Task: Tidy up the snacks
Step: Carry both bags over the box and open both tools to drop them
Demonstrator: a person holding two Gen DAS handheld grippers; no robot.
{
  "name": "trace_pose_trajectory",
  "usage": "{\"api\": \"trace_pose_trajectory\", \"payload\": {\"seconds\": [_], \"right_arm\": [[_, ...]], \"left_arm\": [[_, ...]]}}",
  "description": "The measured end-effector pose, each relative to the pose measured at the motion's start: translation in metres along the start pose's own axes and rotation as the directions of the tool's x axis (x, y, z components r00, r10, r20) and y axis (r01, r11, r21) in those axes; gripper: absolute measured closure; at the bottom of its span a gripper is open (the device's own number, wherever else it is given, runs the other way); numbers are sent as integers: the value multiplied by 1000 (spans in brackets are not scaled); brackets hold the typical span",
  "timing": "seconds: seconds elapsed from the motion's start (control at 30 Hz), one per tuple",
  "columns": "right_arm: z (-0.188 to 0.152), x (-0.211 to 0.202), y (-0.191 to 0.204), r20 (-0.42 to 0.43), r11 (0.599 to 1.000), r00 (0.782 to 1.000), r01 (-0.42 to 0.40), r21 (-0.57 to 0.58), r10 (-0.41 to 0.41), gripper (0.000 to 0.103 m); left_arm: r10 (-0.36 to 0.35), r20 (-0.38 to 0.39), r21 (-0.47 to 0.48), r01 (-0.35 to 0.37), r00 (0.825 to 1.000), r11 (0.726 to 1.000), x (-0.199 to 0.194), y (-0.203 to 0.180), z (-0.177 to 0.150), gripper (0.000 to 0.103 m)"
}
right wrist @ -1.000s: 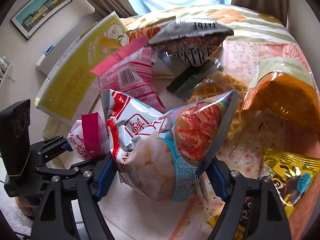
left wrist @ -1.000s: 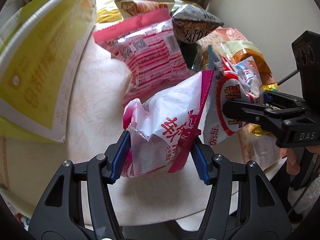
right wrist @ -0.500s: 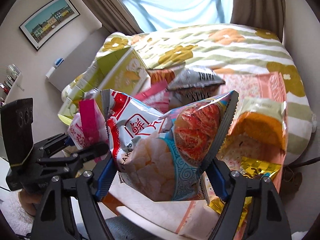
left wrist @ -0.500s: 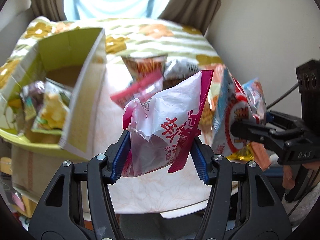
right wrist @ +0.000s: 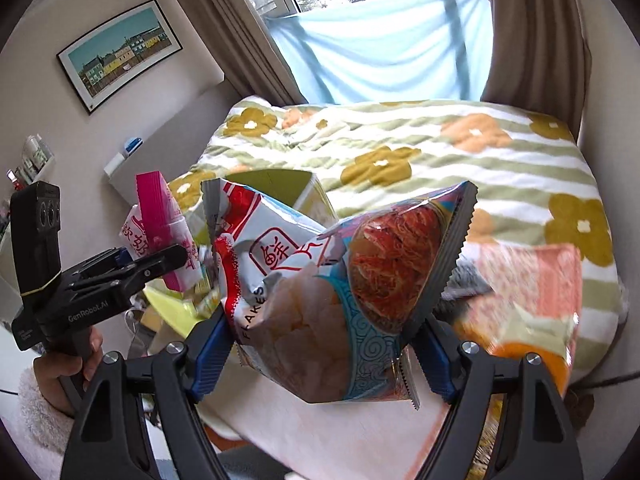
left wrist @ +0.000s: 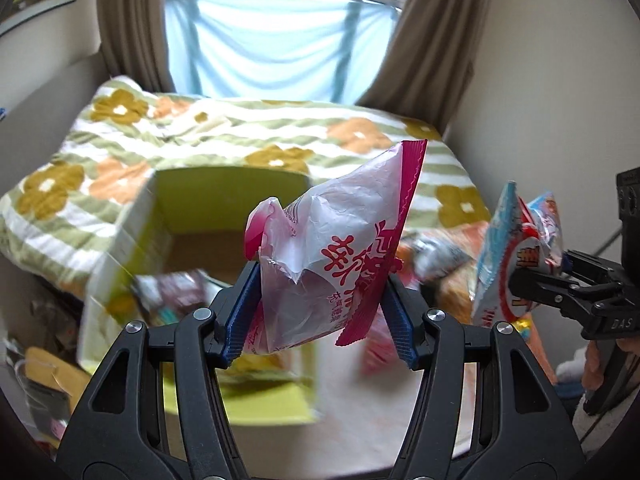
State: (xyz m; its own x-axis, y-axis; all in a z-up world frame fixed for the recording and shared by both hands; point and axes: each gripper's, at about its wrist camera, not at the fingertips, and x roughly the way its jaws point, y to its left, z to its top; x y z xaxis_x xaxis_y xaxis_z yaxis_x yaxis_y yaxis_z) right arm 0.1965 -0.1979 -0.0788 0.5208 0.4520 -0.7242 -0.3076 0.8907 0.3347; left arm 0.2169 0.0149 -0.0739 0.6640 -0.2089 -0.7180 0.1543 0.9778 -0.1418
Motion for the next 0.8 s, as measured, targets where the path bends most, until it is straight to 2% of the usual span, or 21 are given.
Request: {"api": "trace_pose_trajectory", "payload": {"seconds": [0.27, 0.43, 0.6, 0.8], "right_arm": [[49, 57, 44, 11, 996, 1000, 12, 90, -13, 25], [70, 93, 67, -14, 991, 999, 48, 125, -47, 25], [81, 129, 76, -53, 981, 996, 80, 176, -72, 25], [90, 159, 74, -102, 975, 991, 108, 194, -90, 25]], "left_arm": [[45, -44, 5, -45, 998, 999, 38, 101, 42, 48], [14, -124, 1, -14, 992, 1000, 79, 150, 56, 48], [-10, -224, 8, 12, 974, 1000, 131, 174, 58, 48], [-34, -311, 8, 38, 950, 999, 177, 183, 57, 48]]}}
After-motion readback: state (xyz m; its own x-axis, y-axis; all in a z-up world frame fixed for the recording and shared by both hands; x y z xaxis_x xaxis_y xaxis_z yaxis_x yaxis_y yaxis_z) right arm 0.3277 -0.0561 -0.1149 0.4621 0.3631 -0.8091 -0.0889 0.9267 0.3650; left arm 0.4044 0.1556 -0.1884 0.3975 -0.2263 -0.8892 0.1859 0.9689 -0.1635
